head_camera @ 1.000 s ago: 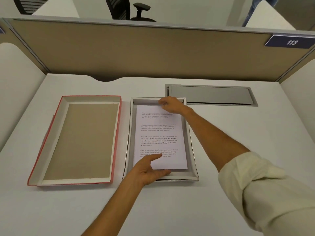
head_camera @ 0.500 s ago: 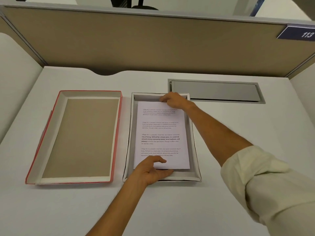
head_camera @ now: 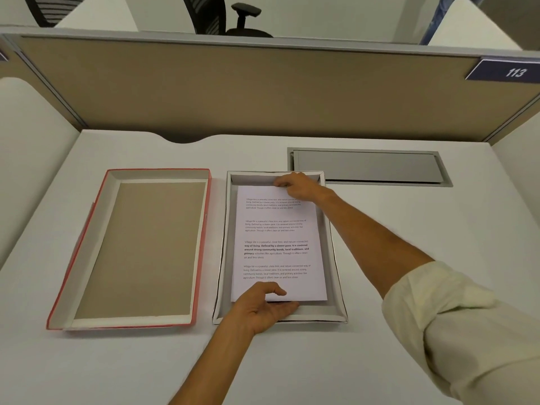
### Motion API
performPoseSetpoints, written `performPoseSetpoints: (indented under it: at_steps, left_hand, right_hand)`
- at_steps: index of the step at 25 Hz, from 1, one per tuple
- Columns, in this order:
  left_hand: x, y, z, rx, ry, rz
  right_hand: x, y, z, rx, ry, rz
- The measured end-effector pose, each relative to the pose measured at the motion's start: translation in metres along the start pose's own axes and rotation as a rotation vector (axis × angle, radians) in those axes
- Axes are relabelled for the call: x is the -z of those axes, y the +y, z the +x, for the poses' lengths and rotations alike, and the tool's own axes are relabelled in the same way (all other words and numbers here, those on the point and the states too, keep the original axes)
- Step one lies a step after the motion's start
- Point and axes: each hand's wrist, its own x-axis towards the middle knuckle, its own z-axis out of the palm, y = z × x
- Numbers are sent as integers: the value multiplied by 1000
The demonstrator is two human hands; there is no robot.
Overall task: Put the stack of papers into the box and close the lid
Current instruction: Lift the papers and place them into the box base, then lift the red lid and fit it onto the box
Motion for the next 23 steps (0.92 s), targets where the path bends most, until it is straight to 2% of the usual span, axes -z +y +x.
performPoseSetpoints:
  at_steps: [4,6,8,10,12,15,18,20,23]
  left_hand:
    - [-1,5,-22,61,-76,168]
    - [3,17,-41,-22,-61,395]
    - [13,40,-54,-327,33,747]
    - [24,75,-68,-736,235,974]
    - [41,117,-78,-1011,434,1013]
    - [87,177,-86,-1215,693,1044]
    - [142,216,-93,-1177,913,1142]
    - [175,229,-96,-1078,1036,1288]
    - [211,236,-98,-943,1143,1343]
  right_hand:
    - [4,-4,-1,13,-3,-55]
    - [3,-12,-3,44,67,-47]
    - [-5,-28,-10,81,164,81]
    - [-23,-52,-19,115,213,286]
    - [-49,-80,-33,110,218,510]
    - [-96,-124,-54,37,147,827]
    - [-136,-157,-65,-65,87,916]
    - [-153,-171,-69,-130,93,863]
    - [-172,-183,-75,-188,98,764]
